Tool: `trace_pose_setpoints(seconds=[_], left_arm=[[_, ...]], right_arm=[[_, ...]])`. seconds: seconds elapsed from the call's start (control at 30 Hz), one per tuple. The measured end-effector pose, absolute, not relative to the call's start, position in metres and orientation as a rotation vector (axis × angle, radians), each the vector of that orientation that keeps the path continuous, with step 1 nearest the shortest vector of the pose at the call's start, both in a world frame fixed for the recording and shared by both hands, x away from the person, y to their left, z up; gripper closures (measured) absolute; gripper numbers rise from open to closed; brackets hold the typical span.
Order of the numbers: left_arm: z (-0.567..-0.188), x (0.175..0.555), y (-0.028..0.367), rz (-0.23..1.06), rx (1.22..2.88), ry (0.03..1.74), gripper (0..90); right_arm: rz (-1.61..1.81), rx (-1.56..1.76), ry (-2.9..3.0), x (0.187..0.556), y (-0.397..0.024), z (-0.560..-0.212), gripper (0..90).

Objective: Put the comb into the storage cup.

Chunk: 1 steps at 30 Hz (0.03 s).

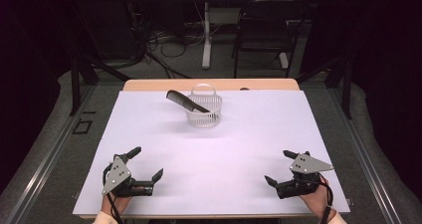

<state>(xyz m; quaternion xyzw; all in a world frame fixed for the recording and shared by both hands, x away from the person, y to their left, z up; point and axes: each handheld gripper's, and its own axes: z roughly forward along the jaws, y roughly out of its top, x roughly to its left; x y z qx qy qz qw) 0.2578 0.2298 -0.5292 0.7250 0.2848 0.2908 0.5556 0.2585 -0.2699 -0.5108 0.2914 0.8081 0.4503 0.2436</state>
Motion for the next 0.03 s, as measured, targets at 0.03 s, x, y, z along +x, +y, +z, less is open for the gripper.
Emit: trace_pose_setpoints(seconds=[0.03], left_arm=[[-0.5289,0.2579,0.23,0.689,1.712,0.672,0.7]], right_arm=[[1.228,0.79,2.211,0.2586,-0.2701,-0.5112,0.0]])
